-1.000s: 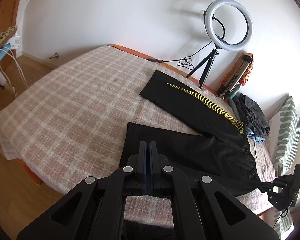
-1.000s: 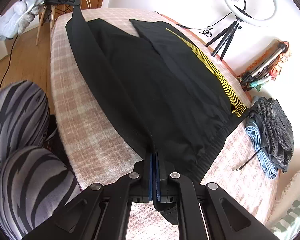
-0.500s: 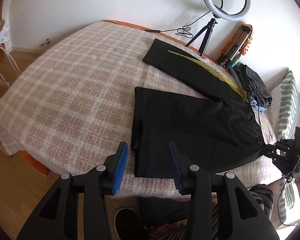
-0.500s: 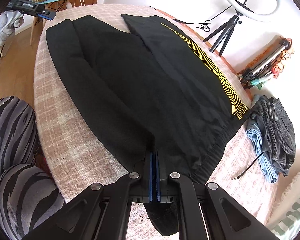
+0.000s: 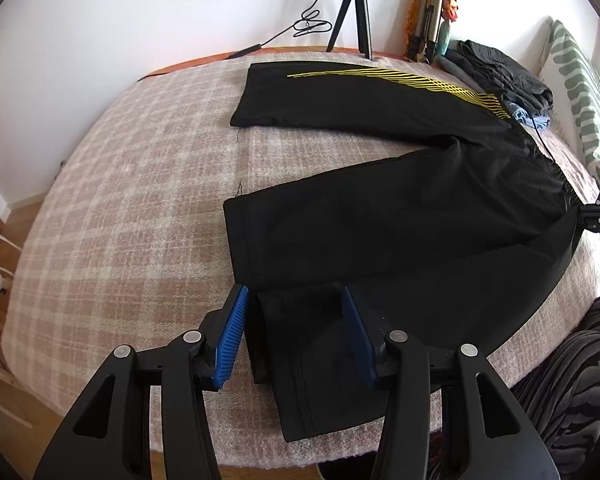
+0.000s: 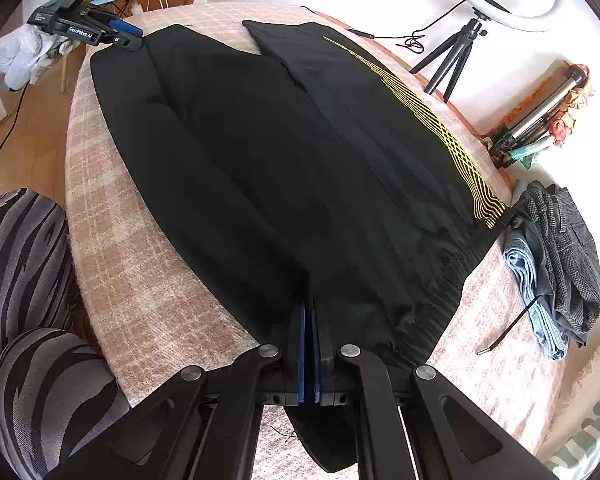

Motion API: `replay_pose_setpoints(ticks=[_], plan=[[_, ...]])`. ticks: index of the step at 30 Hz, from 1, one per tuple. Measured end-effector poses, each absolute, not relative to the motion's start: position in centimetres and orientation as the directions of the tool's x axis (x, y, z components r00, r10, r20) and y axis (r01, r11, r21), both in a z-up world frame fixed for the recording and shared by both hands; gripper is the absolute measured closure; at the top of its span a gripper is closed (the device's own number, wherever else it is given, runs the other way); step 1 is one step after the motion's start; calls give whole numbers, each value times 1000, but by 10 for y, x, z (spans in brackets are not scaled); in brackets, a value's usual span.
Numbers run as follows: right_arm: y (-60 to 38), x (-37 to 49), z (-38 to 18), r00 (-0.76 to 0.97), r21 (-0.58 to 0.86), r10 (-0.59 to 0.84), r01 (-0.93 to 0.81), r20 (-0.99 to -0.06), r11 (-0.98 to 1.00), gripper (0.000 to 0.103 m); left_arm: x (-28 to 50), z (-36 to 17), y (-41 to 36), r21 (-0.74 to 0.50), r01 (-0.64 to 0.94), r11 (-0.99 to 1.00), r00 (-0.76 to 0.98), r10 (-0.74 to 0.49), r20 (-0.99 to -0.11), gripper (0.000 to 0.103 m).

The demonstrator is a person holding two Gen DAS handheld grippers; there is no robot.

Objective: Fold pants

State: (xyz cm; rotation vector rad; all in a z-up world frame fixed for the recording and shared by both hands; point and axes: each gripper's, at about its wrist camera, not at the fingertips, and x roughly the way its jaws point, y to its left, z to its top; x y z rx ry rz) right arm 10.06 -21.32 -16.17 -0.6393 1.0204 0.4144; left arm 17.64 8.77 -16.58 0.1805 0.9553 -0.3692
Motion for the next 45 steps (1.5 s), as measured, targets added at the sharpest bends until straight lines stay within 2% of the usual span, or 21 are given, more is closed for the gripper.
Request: replay_pose_setpoints(ticks=[2, 3, 4, 6, 8, 15, 19, 26, 33, 45], plan=[[-213, 102, -163, 469, -295, 25, -595, -883, 747, 103, 174, -169, 87, -2, 390, 921, 526, -225, -820, 56], [-212, 102, -164, 467, -294, 24, -595, -884, 748, 103, 173, -169, 88, -8, 389, 921, 531, -232, -815, 60], [-212, 103, -165, 466, -294, 23, -594, -884, 749, 103, 171, -169, 88, -18, 390, 921, 533, -242, -811, 74], [-212, 103, -165, 466, -291, 22, -589, -885, 753, 103, 167, -168, 87, -9, 388, 922, 550, -239, -800, 94], [-213, 102, -164, 469, -293, 20, -584, -883, 757, 103, 160, -166, 86, -8, 394, 919, 559, -247, -792, 99], [-214, 91, -152, 495, -301, 20, -559, -868, 773, 103, 137, -145, 92, 6, 378, 926, 641, -257, -723, 99], [-211, 86, -141, 525, -325, 9, -540, -851, 776, 103, 132, -123, 101, -69, 347, 935, 678, -301, -670, 100], [-210, 88, -107, 612, -391, -17, -484, -791, 783, 103, 145, -80, 87, -38, 319, 947, 765, -281, -579, 100], [-216, 121, -69, 673, -430, -32, -435, -739, 791, 103, 189, -50, 81, -68, 288, 955, 811, -281, -513, 100], [-226, 230, -55, 707, -494, -105, -372, -699, 786, 103, 305, -41, 50, -68, 251, 966, 836, -252, -487, 101]])
